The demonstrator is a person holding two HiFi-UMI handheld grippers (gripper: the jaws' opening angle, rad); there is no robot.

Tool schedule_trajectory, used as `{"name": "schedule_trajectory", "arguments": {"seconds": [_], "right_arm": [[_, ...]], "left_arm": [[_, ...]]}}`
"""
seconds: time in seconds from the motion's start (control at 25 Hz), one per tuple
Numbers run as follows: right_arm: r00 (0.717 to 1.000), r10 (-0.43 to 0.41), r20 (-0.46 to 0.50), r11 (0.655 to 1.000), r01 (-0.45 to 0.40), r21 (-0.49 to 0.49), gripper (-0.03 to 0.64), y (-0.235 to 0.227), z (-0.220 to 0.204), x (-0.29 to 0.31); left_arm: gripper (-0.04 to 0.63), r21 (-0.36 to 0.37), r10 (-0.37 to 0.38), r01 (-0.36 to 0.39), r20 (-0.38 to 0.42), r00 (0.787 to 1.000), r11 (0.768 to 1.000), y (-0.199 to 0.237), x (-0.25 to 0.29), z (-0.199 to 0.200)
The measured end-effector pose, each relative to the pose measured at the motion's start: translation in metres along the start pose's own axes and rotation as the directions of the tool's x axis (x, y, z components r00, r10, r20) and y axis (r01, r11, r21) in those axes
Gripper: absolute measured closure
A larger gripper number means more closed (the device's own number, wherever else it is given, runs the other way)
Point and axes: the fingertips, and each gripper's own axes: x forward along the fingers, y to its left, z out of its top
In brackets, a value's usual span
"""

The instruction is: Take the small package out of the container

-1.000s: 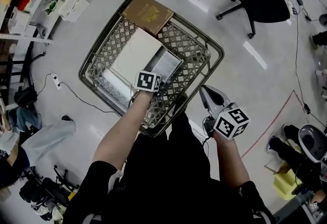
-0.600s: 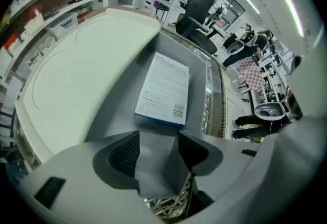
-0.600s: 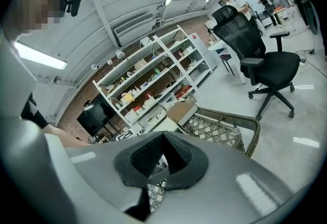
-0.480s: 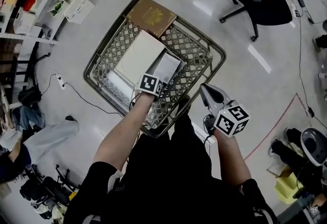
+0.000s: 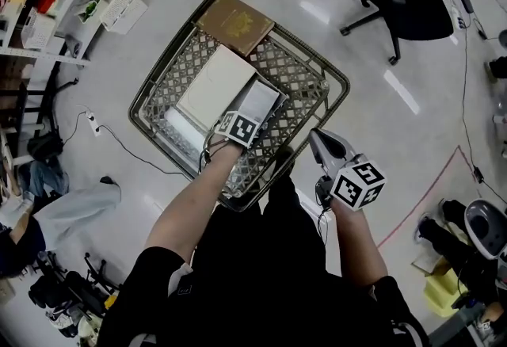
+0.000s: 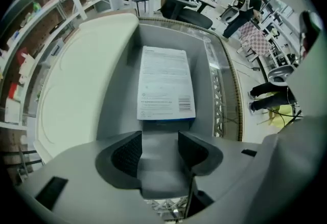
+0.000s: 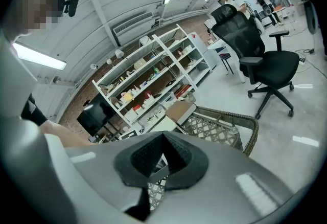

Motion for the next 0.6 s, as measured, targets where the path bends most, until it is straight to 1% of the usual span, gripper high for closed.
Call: {"name": "schedule_trajectory", "arguments": {"seconds": [0.08, 0.16, 0.32, 0.48, 0.6], "right_arm": [[1.000, -0.002, -0.003, 1.000, 0.002, 0.000, 0.607, 0.000, 0.000, 0.000], [1.000, -0.004, -0.005, 1.000, 0.004, 0.000, 0.607, 0.000, 0.000, 0.000], [1.000, -0.012, -0.011, 1.000, 0.012, 0.001, 0.607, -0.003, -0.003, -0.003], [1.000, -0.016, -0.017, 1.000, 0.016, -0.002, 0.607, -0.003, -0.005, -0.003], [1.000, -0.015, -0.020, 1.000, 0.014, -0.008, 0.607, -0.002, -0.003, -0.001]], "left_arm": [[0.373, 0.009, -0.008, 0.008, -0.018, 1.000, 1.000, -0.004, 0.006, -0.001], [0.373, -0.005, -0.014, 0.014, -0.015, 1.000, 1.000, -0.005, 0.008, 0.001], [0.373, -0.039, -0.030, 0.031, 0.032, 0.999, 0.999, -0.006, 0.007, 0.016], [0.385, -0.053, -0.047, 0.050, 0.055, 0.997, 0.997, -0.008, 0.005, 0.019], [0.424, -0.095, -0.035, 0.046, 0.113, 0.993, 0.994, -0.004, -0.004, 0.023]]}}
